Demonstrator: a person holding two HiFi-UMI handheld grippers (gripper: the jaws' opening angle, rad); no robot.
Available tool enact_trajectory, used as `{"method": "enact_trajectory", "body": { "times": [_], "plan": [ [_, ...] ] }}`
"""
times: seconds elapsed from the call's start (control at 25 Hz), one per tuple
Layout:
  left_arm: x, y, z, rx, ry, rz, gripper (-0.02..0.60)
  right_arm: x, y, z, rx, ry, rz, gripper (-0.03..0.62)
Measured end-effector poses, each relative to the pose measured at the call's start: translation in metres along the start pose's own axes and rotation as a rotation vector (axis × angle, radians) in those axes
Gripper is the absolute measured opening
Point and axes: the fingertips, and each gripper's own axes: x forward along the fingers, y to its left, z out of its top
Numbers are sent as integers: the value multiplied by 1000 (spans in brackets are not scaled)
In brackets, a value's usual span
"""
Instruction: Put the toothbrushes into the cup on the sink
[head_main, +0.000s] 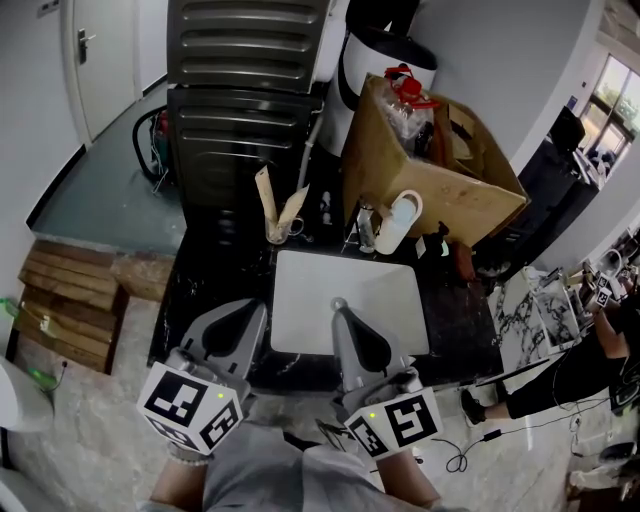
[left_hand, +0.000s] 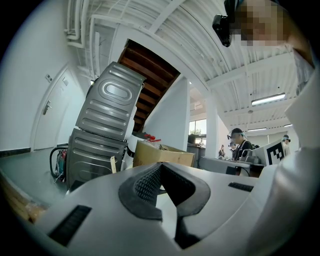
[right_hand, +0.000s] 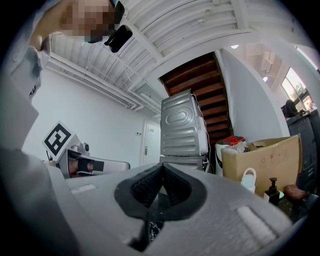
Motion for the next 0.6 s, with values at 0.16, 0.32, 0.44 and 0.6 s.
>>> {"method": "enact_trajectory", "body": {
  "times": [0.16,0.32,0.44,0.6],
  "plan": [
    [1,-1,0,-1,5,-2,5,-1,-1,-1,2,5,0,-2],
    [2,-3,-1,2,12,-5,5,-2,-1,-1,1,9,-1,-2],
    [2,-3,-2,3,15,-8,5,-2,-1,-2,0,10,-2,-2],
    [2,-3,-4,-1,18,-8,5,-2,-1,-4,8,14,-2,-2]
  ]
}}
